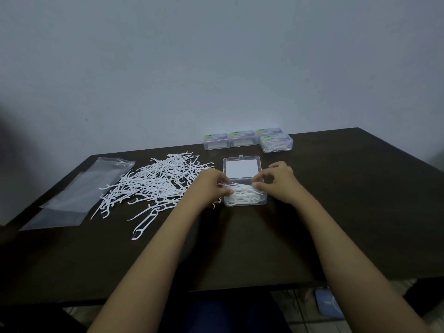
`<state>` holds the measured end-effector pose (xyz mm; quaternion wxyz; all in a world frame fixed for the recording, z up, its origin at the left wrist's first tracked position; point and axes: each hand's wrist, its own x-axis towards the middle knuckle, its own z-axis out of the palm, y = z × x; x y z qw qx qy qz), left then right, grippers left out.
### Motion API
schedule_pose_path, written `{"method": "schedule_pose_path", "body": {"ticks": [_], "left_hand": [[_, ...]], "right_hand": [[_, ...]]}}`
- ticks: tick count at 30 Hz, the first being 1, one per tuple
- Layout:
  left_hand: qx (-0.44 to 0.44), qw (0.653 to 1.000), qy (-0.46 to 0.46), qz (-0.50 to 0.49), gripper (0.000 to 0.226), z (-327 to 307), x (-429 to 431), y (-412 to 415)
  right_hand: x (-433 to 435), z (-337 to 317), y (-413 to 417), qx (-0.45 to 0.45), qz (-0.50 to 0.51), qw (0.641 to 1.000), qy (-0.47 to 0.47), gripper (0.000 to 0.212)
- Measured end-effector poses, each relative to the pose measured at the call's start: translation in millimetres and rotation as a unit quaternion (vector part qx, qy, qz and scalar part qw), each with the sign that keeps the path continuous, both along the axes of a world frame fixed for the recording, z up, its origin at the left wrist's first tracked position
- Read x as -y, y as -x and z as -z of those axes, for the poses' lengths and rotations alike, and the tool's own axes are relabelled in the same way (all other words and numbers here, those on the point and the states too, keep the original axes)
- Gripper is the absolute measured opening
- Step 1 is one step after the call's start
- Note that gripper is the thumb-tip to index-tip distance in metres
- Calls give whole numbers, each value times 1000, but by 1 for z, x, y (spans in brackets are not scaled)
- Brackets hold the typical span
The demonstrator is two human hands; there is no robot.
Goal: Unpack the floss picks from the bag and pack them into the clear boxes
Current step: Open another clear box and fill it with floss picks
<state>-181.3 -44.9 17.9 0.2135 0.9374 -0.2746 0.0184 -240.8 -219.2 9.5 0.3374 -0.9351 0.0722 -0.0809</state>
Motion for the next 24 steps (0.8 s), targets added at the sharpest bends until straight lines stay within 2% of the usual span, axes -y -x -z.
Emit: {"method": "schedule_pose_path", "body": {"ticks": [3, 7, 11, 13, 18, 24], "left_hand": [[7, 998, 55, -23, 20, 2, 0, 2], [23, 998, 62, -22, 16, 3, 4, 5], [20, 995, 93, -15, 14, 1, 3, 5], [12, 995, 103, -6, 12, 1, 3, 6], [-7, 995, 101, 2, 8, 6, 6, 4], [17, 996, 81, -18, 11, 9, 9, 2]], "right_hand": [[-4, 2, 1, -26, -21, 999, 8, 22], [-6, 3, -1, -12, -14, 1000, 17, 21], [-7, 4, -4, -32, 1, 998, 56, 35], [-7, 3, -5, -42, 4, 996, 73, 36], [-7, 3, -6, -4, 8, 997, 77, 26], [-9, 3, -5, 60, 10, 987, 150, 21]]}}
